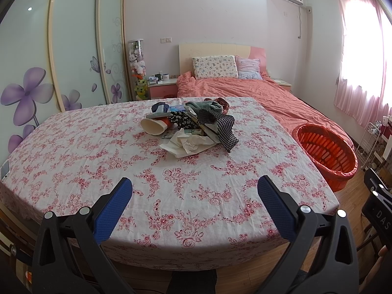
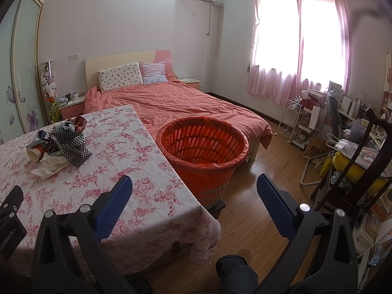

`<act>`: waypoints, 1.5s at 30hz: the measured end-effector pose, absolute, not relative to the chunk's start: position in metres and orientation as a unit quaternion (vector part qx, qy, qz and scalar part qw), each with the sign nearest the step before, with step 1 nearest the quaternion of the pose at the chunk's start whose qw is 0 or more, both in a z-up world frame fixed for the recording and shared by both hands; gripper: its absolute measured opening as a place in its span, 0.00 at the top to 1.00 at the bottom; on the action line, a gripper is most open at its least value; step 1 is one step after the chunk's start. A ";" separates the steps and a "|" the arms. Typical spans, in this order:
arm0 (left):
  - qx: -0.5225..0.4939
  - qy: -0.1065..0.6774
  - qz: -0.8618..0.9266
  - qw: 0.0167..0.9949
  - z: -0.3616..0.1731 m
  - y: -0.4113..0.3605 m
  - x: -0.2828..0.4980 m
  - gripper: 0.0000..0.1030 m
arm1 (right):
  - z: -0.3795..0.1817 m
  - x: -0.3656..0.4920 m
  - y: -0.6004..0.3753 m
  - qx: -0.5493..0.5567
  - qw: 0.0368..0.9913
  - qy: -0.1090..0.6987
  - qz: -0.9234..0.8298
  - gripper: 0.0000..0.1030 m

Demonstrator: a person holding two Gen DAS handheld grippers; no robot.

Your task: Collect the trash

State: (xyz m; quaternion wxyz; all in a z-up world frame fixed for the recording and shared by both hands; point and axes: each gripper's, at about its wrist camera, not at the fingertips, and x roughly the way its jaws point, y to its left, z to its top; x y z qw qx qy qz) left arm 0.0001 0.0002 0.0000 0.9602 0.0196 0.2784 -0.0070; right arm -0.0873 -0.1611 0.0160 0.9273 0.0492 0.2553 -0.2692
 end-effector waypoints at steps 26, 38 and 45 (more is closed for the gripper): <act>0.004 0.289 0.014 0.957 -0.012 0.017 0.025 0.02 | -0.002 -0.055 -0.163 0.056 0.937 0.270 -0.215 0.04; -0.016 0.324 0.081 0.942 -0.026 0.099 0.104 0.02 | -0.009 0.040 -0.117 0.024 0.950 0.295 -0.101 0.04; -0.002 0.318 0.085 0.944 -0.036 0.114 0.132 0.02 | -0.010 0.112 -0.076 0.048 0.949 0.312 -0.004 0.13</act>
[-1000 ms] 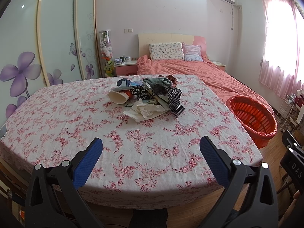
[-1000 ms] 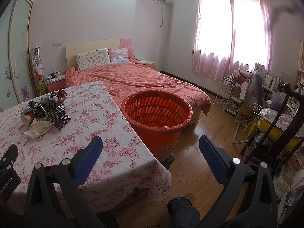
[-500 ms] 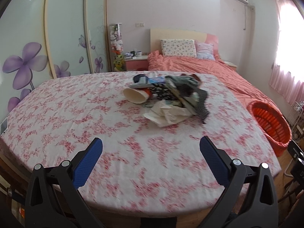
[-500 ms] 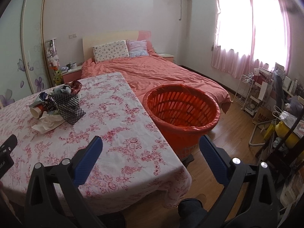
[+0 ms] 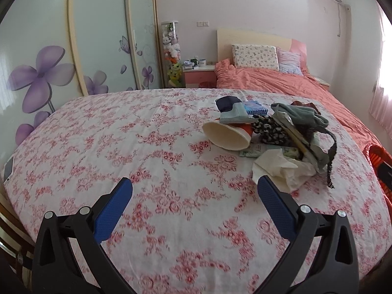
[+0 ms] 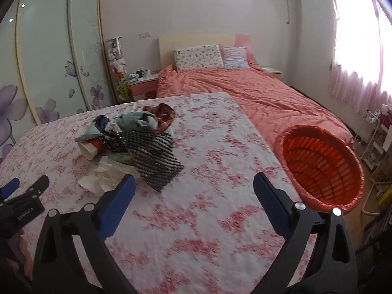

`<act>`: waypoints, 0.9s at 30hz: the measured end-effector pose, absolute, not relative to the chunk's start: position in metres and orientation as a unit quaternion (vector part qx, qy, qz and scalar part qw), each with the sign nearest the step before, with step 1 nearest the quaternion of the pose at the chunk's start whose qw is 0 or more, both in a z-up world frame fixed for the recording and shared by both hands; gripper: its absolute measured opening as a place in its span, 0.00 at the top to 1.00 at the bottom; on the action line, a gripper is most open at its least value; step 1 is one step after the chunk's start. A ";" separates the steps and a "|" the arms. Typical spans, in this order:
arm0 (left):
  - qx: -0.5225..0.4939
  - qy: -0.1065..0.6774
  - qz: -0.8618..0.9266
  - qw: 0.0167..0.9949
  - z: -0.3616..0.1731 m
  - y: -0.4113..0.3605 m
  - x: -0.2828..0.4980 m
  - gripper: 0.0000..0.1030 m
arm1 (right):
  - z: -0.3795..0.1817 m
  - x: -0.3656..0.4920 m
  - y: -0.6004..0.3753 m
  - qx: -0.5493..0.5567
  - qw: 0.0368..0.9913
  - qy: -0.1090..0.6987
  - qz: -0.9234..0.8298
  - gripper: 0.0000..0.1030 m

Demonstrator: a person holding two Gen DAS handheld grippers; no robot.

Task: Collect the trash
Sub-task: 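Grasp the black mesh strip with the right gripper while the left tool approaches the pile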

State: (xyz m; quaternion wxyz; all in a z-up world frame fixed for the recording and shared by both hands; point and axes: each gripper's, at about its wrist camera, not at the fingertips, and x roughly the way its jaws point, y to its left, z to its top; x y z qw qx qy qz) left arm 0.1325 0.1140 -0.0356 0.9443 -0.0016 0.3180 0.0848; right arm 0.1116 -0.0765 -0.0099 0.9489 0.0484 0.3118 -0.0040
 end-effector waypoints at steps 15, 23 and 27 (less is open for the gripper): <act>-0.027 0.339 0.024 0.940 -0.047 0.109 0.164 0.02 | -0.044 0.189 -0.047 0.045 0.929 0.367 0.026 0.86; -0.041 0.356 -0.031 0.933 -0.051 0.076 0.176 0.02 | -0.040 0.181 -0.084 0.057 0.937 0.345 -0.024 0.96; -0.038 0.369 -0.051 0.927 -0.054 0.057 0.185 0.05 | -0.037 0.177 -0.112 0.063 0.937 0.335 -0.070 0.96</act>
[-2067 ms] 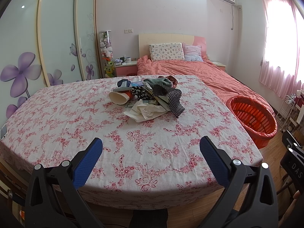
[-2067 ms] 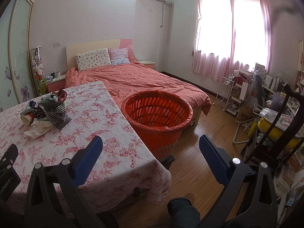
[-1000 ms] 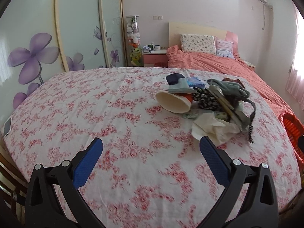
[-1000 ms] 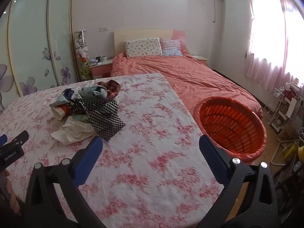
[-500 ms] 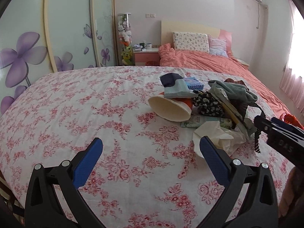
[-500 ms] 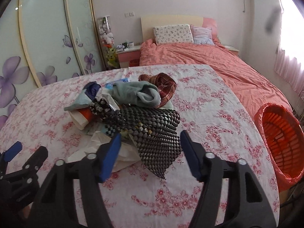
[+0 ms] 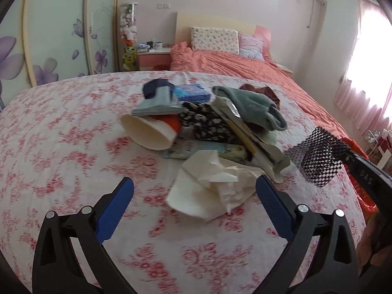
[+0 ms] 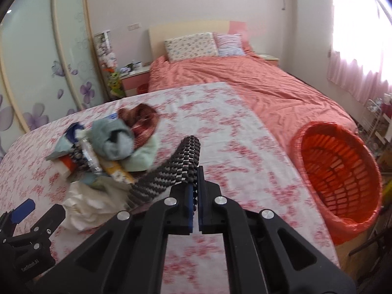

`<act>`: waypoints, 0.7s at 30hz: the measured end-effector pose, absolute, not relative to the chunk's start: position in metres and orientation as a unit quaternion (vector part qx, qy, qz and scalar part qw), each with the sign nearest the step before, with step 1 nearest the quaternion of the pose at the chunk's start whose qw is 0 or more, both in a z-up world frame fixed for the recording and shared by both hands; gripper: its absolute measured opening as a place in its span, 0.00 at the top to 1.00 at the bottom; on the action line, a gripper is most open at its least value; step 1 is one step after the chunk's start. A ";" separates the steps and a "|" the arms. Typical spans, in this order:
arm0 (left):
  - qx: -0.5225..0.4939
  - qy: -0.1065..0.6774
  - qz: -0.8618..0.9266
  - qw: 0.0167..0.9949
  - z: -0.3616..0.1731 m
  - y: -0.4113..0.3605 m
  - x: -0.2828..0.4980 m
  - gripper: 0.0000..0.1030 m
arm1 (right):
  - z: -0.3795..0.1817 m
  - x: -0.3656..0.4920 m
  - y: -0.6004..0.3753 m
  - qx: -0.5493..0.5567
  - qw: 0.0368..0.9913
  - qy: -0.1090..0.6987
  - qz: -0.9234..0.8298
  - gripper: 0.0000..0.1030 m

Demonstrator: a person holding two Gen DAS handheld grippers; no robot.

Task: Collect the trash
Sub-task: 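Grasp the black mesh strip with the right gripper while the left tool approaches the pile, then grasp the crumpled white tissue with the left gripper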

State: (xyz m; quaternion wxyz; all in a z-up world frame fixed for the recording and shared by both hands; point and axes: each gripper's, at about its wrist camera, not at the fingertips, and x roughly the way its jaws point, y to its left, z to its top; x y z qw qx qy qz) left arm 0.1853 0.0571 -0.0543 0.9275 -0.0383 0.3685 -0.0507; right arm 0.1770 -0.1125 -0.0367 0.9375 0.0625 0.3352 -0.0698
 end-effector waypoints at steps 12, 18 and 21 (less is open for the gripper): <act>-0.031 0.421 -0.057 0.905 -0.078 0.038 0.205 0.17 | -0.046 0.174 -0.145 0.066 0.931 0.346 -0.094 0.96; -0.057 0.420 -0.086 0.902 -0.078 0.040 0.207 0.56 | -0.048 0.172 -0.143 0.060 0.929 0.352 -0.093 0.96; -0.063 0.421 -0.095 0.900 -0.078 0.039 0.207 0.71 | -0.048 0.170 -0.143 0.056 0.929 0.353 -0.094 0.96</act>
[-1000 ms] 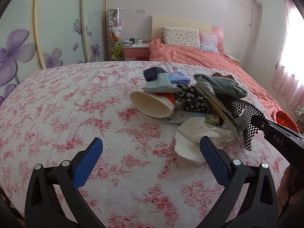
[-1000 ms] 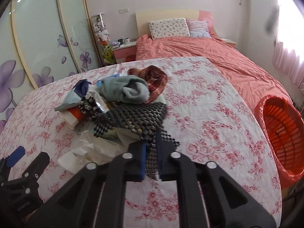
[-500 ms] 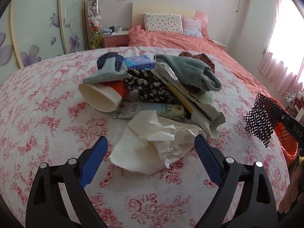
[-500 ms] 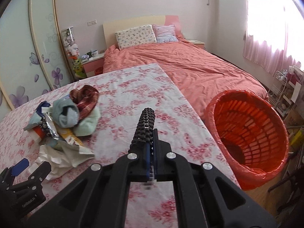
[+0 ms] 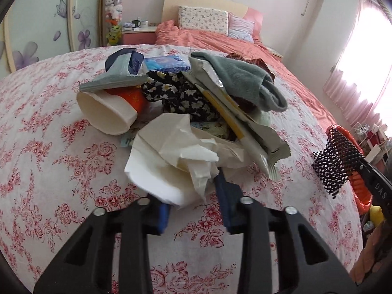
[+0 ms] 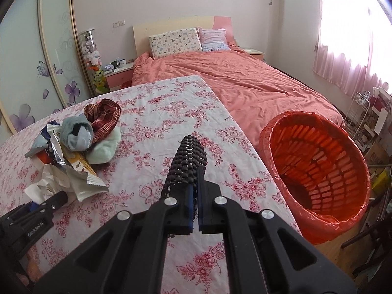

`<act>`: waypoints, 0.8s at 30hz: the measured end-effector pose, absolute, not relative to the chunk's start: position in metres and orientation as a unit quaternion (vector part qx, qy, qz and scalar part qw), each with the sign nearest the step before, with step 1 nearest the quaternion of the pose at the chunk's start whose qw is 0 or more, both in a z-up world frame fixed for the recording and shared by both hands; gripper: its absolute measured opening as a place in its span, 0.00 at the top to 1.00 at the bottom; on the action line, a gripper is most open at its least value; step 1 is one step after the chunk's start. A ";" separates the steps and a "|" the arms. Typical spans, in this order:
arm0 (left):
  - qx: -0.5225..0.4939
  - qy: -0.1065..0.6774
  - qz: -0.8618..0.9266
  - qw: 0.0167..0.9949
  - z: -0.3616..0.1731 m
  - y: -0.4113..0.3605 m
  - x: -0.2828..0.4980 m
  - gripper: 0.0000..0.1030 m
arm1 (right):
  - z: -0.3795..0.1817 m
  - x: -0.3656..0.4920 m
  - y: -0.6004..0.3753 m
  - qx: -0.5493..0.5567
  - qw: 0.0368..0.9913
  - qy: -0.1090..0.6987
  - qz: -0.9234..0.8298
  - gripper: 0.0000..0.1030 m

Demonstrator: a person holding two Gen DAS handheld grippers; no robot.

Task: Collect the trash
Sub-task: 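Grasp the crumpled white tissue with the left gripper, then carry the tissue and mesh strip over the orange basket with both grippers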

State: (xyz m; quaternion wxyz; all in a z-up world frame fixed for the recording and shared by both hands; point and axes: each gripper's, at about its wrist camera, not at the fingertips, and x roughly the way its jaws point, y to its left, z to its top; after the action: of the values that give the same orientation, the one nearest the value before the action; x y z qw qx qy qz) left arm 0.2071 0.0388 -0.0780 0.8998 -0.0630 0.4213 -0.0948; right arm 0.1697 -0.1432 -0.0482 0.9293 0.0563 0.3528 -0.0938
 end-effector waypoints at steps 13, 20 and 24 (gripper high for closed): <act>-0.045 0.378 -0.080 0.921 -0.047 0.051 0.192 0.79 | -0.035 0.156 -0.144 0.054 0.933 0.342 -0.095 0.96; -0.046 0.355 -0.075 0.931 -0.026 0.056 0.181 0.79 | -0.017 0.141 -0.147 0.056 0.940 0.322 -0.092 0.96; -0.050 0.342 -0.080 0.935 -0.015 0.053 0.174 0.79 | -0.004 0.129 -0.155 0.068 0.944 0.310 -0.087 0.96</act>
State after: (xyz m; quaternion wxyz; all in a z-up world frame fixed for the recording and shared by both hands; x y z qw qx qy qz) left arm 0.1744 0.0532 -0.0151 0.9348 -0.0499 0.3423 -0.0804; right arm 0.1286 -0.1553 -0.0044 0.9444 0.0680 0.3097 -0.0871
